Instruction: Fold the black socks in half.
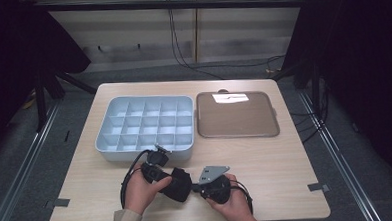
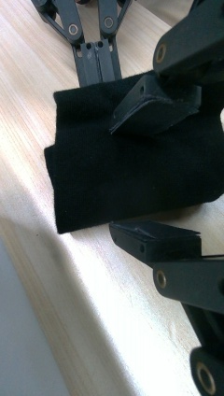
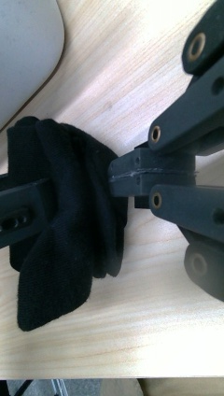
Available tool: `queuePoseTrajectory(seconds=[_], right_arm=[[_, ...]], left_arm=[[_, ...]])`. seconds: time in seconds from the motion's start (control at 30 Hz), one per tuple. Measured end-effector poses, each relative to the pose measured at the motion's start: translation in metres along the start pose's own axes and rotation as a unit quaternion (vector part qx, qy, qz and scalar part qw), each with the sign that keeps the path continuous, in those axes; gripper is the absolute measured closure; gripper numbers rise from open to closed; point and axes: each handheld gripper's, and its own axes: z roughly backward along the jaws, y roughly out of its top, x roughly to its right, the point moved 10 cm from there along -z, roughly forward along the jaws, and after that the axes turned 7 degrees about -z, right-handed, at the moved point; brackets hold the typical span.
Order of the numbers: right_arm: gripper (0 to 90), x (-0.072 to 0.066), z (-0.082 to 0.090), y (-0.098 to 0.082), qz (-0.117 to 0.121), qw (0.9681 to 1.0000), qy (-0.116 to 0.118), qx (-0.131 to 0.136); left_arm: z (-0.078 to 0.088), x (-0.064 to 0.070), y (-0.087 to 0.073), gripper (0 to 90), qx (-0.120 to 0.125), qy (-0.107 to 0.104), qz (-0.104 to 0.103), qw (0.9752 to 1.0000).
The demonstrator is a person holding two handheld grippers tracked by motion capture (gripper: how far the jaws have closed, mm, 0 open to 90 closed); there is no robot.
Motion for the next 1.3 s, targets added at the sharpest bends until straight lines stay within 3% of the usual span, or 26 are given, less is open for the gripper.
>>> queuePoseTrajectory(seconds=[0.97,1.23,1.3], right_arm=[[90.0,-0.0002,-0.0001,0.0001,0.004,1.0,-0.002,0.0],[90.0,-0.0002,-0.0001,0.0,0.004,1.0,-0.002,0.0],[90.0,-0.0001,-0.0001,0.0001,0.005,1.0,-0.002,0.0]], left_arm=[[-0.0082,0.0052,0.0003,40.1,-0.015,0.009,0.01,0.9998],[-0.01,0.0067,-0.0004,40.4,-0.014,0.005,0.019,0.9997],[-0.0104,0.009,-0.0006,43.4,-0.012,-0.005,0.019,0.9997]])
